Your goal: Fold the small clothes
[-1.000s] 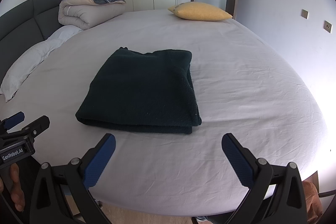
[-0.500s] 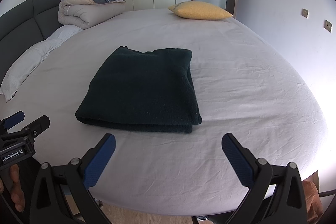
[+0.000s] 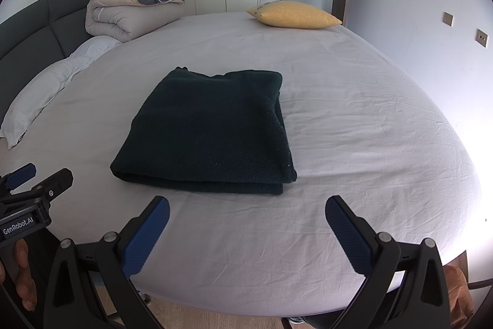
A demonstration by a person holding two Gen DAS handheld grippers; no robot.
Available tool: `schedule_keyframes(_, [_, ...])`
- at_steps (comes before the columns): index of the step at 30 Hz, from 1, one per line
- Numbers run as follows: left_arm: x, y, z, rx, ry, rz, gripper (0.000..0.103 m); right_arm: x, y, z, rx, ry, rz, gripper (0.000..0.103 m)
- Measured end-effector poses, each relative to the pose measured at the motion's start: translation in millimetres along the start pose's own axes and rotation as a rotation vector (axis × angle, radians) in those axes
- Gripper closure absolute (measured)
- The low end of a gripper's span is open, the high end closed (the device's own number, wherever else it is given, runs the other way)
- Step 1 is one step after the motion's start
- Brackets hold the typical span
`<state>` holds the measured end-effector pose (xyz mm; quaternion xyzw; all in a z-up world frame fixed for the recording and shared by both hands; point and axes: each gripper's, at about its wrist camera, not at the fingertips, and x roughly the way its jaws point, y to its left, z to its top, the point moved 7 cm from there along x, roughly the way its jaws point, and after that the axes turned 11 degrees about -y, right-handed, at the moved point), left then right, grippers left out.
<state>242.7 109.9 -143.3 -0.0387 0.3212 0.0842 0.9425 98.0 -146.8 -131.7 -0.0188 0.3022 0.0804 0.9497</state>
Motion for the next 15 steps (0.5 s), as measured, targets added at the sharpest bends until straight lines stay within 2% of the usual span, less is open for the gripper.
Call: schedule_keyframes(15, [2.6, 4.9, -2.5, -0.021, 0.009, -0.005, 0.0, 2.2, -0.7, -4.8, 0.003, 0.014, 0.006, 0.0])
